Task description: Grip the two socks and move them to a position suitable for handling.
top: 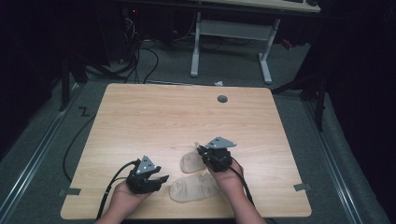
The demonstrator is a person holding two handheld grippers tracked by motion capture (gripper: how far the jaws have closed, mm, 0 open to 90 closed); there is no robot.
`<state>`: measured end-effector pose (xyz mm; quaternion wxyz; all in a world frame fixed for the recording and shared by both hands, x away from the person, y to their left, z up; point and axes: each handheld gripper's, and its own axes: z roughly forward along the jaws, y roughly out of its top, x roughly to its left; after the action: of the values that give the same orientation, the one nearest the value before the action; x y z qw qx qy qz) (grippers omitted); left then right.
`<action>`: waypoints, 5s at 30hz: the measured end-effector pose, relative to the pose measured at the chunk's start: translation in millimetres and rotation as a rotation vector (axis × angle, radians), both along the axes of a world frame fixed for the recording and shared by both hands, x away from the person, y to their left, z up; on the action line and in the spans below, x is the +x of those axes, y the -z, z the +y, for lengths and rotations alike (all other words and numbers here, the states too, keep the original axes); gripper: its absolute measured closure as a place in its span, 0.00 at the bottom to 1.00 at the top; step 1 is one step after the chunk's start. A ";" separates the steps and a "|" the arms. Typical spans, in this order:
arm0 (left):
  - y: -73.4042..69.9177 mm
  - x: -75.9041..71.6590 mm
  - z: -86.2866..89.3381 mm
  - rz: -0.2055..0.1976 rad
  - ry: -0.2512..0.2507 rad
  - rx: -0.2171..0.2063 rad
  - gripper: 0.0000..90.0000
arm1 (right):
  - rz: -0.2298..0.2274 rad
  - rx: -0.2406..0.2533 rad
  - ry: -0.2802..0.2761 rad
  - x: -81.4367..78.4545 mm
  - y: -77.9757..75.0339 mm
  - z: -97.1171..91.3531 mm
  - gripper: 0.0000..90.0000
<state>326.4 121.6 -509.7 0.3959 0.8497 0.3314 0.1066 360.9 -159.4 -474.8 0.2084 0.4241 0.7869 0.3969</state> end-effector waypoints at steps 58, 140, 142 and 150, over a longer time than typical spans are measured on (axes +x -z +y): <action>18.0 58.4 -45.0 0.028 -0.111 0.009 0.91 | 0.126 -0.049 0.052 19.4 52.6 -42.6 0.92; 7.2 -42.4 -34.9 0.041 0.029 0.110 0.86 | 0.071 -0.170 -0.087 -93.3 43.6 -43.3 0.93; 7.8 -40.7 -35.1 0.035 0.023 0.113 0.84 | 0.077 -0.176 -0.086 -93.5 44.2 -43.2 0.93; 8.8 -29.5 -34.1 0.021 0.006 0.113 0.81 | 0.078 -0.163 -0.078 -92.0 46.5 -42.1 0.90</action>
<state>296.8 87.6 -518.5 0.3443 0.8728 0.3263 0.1150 268.9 -201.5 -521.3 0.1957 0.3898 0.8400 0.3228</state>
